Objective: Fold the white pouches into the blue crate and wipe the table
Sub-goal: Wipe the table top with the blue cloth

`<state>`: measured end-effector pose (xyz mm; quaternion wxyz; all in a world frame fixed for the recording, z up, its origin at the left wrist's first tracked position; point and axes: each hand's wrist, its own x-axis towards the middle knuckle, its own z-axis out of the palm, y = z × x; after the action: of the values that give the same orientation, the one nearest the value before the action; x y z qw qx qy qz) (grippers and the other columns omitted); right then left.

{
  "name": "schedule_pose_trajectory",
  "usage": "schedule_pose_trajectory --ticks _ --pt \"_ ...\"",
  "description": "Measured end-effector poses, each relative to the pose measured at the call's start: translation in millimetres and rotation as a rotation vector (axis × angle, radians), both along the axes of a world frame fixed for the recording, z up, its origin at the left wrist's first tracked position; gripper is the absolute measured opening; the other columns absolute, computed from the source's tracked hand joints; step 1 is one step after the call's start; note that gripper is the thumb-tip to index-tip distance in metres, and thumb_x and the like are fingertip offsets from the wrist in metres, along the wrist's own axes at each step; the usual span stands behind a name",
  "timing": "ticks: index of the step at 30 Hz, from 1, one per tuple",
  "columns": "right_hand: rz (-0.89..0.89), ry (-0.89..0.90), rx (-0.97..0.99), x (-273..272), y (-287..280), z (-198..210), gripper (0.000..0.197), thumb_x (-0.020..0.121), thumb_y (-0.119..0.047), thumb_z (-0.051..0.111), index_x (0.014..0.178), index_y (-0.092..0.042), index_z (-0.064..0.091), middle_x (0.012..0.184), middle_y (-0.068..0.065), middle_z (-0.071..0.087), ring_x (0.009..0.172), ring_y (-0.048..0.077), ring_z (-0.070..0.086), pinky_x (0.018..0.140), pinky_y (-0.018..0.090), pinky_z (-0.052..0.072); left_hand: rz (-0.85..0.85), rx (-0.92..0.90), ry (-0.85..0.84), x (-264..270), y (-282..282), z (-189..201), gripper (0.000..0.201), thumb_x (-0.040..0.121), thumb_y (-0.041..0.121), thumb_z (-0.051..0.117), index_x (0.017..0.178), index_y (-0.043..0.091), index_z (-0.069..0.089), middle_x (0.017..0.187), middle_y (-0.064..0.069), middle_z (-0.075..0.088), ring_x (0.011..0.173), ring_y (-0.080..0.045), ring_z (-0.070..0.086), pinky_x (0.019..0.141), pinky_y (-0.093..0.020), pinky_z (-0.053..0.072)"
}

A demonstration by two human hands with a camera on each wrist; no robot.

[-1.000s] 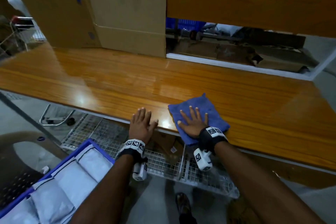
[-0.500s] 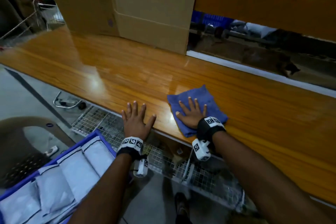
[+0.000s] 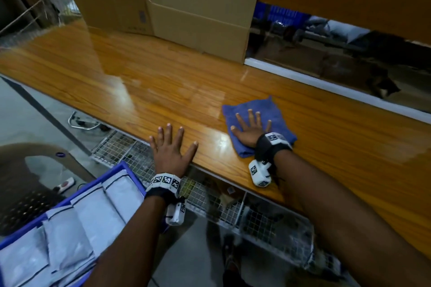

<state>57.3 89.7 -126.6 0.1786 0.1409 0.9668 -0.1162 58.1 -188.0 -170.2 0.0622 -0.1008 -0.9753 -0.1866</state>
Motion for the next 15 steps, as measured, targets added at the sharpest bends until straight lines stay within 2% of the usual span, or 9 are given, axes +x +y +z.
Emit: schedule_pose_trajectory --ticks 2,4,6,8,11,13,15 --pt "0.128 0.02 0.02 2 -21 -8 0.072 0.09 -0.077 0.018 0.152 -0.048 -0.004 0.162 -0.007 -0.019 0.15 0.023 -0.018 0.112 0.064 -0.007 0.023 -0.034 -0.01 0 2 2 0.078 0.089 0.08 0.025 0.153 0.036 0.03 0.166 -0.001 0.013 0.153 -0.025 0.003 0.122 -0.053 -0.003" --pt "0.17 0.059 0.063 7 -26 -10 0.07 0.092 -0.075 0.021 0.152 -0.048 -0.001 0.163 -0.009 -0.016 0.15 0.021 -0.016 0.113 0.064 -0.006 0.037 -0.067 -0.029 -3 5 8 0.079 0.088 0.081 0.024 0.152 0.036 0.031 0.165 -0.002 0.017 0.152 -0.027 0.009 0.121 -0.054 0.002" --pt "0.108 0.079 0.038 7 -11 -9 0.071 0.089 -0.079 0.019 0.151 -0.051 0.001 0.163 -0.009 -0.014 0.148 0.017 -0.021 0.114 0.062 -0.008 0.043 -0.09 -0.057 -8 8 16 0.08 0.087 0.082 0.022 0.152 0.036 0.031 0.163 -0.005 0.022 0.15 -0.03 0.014 0.12 -0.055 0.007" --pt "-0.054 0.095 -0.009 4 18 -6 0.076 0.08 -0.088 0.009 0.147 -0.056 0.0 0.163 -0.009 -0.014 0.144 0.014 -0.03 0.114 0.06 -0.011 0.049 -0.095 -0.1 -11 13 22 0.083 0.085 0.084 0.02 0.153 0.037 0.027 0.163 -0.006 0.02 0.15 -0.031 0.012 0.12 -0.055 0.006" --pt "-0.151 -0.046 -0.017 -5 54 11 0.075 0.089 -0.078 0.022 0.152 -0.047 -0.003 0.162 -0.004 -0.022 0.148 0.026 -0.022 0.112 0.066 -0.004 0.078 -0.072 -0.156 -10 18 19 0.084 0.086 0.084 0.017 0.155 0.038 0.02 0.166 -0.005 0.007 0.152 -0.03 -0.001 0.121 -0.055 -0.003" --pt "-0.136 -0.071 -0.021 -14 57 20 0.074 0.093 -0.073 0.025 0.154 -0.042 -0.003 0.161 -0.001 -0.024 0.148 0.03 -0.021 0.112 0.067 -0.002 0.085 -0.086 -0.176 -10 20 20 0.085 0.085 0.085 0.016 0.155 0.037 0.019 0.167 -0.005 0.003 0.153 -0.029 -0.004 0.121 -0.055 -0.006" --pt "-0.065 -0.074 -0.02 -30 49 20 0.074 0.092 -0.073 0.024 0.154 -0.043 -0.004 0.161 -0.001 -0.024 0.148 0.03 -0.021 0.112 0.067 -0.002 0.082 -0.099 -0.208 -13 22 24 0.086 0.085 0.084 0.018 0.155 0.035 0.021 0.166 -0.007 0.005 0.152 -0.031 -0.002 0.121 -0.055 -0.004"
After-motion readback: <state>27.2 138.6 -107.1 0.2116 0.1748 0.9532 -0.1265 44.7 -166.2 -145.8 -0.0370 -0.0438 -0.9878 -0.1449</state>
